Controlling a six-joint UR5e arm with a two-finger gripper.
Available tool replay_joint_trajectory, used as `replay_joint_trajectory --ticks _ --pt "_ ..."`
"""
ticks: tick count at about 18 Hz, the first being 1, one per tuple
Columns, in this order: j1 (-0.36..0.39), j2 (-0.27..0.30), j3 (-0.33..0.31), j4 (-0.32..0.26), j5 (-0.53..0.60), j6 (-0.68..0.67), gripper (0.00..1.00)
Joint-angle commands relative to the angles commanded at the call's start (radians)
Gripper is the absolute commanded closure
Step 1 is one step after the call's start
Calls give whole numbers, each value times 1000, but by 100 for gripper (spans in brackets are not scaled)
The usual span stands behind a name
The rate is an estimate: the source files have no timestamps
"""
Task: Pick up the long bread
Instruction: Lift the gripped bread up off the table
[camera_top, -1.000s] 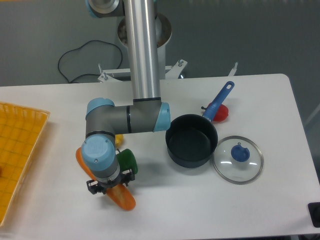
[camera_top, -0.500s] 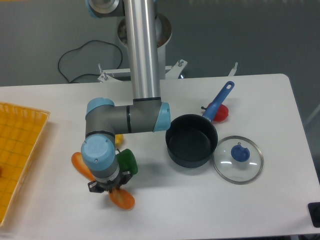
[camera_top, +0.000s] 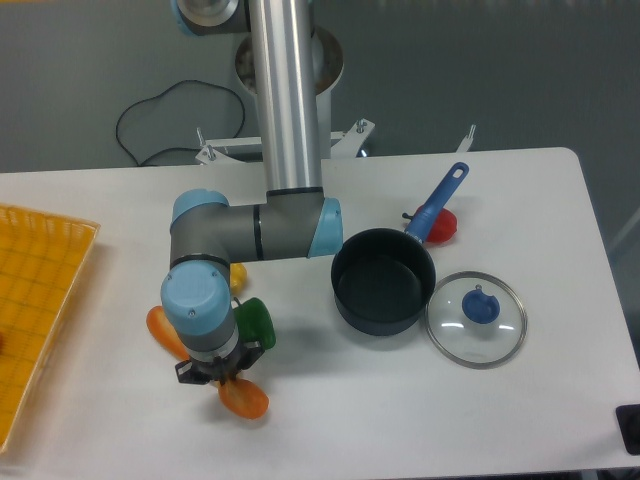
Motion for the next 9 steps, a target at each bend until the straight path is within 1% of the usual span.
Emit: replay_joint_trajectory --ticks 4,7,9 --pt "-2 55 0 -3 3 46 91" --pt "1 92 0 -9 9 182 91" --pt "5 113 -6 -21 12 225 91"
